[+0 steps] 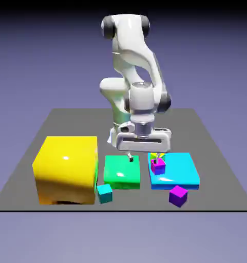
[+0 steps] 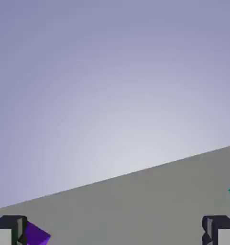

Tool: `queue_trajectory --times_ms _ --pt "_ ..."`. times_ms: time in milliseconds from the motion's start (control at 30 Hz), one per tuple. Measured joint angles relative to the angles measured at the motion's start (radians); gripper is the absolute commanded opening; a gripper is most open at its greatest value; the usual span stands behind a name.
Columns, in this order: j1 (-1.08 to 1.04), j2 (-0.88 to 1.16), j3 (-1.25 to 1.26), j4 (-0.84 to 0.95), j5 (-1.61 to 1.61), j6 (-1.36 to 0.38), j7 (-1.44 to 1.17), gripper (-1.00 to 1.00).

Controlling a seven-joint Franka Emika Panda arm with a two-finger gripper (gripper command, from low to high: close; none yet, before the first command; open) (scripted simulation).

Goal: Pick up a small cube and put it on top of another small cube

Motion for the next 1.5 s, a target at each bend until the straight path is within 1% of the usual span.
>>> queue_trajectory --times_ms 600,633,733,767,833,933,1467,1500 --pt "-0.221 0.641 0.360 0.434 0.015 -0.433 0.483 0.00" --pt "-0.221 0.641 0.360 0.434 0.015 -0.433 0.483 0.00" --pt "-0.161 0.732 0.315 0.400 -0.015 -0.303 0.488 0.00" --pt "-0.157 0.737 0.313 0.398 -0.016 -0.296 0.489 -1.00" --pt "-0.157 0.737 0.313 0.398 -0.015 -0.295 0.488 -1.00" --pt "-0.217 0.646 0.358 0.432 0.016 -0.425 0.483 -1.00" --pt "0.100 0.088 0.056 0.197 0.081 -0.842 -0.206 -1.00" --pt "0.105 0.080 0.052 0.194 0.081 -0.848 -0.216 -1.00"
